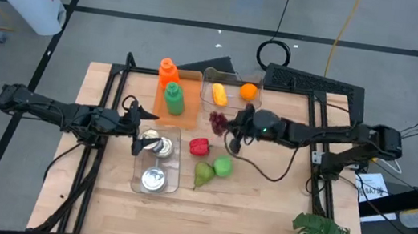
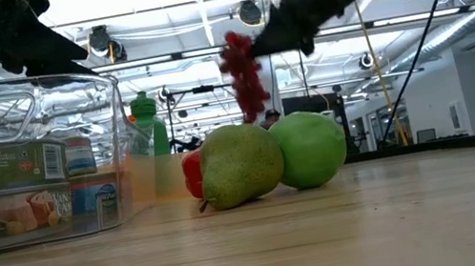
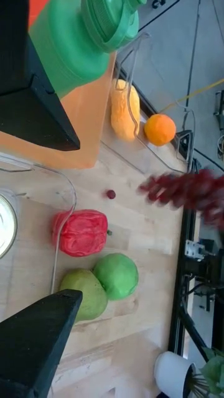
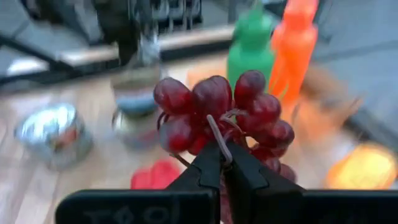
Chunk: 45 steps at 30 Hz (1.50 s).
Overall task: Pick & Place Food Item
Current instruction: Put the red grapes into the top transparent bin, then put the red grape into the top transparent bin
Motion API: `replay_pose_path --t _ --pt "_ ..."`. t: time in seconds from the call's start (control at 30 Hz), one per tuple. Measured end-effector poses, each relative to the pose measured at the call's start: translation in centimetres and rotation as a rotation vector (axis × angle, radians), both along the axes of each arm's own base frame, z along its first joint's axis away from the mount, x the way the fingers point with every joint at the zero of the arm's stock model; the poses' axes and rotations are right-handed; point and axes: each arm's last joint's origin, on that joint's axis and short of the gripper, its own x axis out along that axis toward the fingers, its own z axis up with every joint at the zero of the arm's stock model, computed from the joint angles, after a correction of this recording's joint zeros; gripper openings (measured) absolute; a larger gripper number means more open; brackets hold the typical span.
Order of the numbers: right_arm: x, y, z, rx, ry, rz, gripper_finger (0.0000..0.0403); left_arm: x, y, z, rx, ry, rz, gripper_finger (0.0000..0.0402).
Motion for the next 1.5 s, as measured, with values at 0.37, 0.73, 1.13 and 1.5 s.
replay_pose_path --t 0.37,0.73,1.13,1.5 --pt "-1.3 -8.4 -0.4 -0.030 0.015 -0.266 0.0001 0.0 0.0 0.0 0.001 0.001 0.000 0.0397" --pt "-1.0 -10.3 -4.1 0.050 0.160 -0.319 0.0050 0.0 0.0 -0.1 0.007 0.008 0.001 0.0397" --pt "0.2 -7.4 -3.5 0.088 0.119 -0.041 0.0245 0.0 0.0 -0.1 0.008 0.008 -0.001 0.0397" --pt "3.2 -1.1 -8.7 -0.028 0.365 0.112 0.0232 0.0 0.0 0.0 0.007 0.000 -0.002 0.0397"
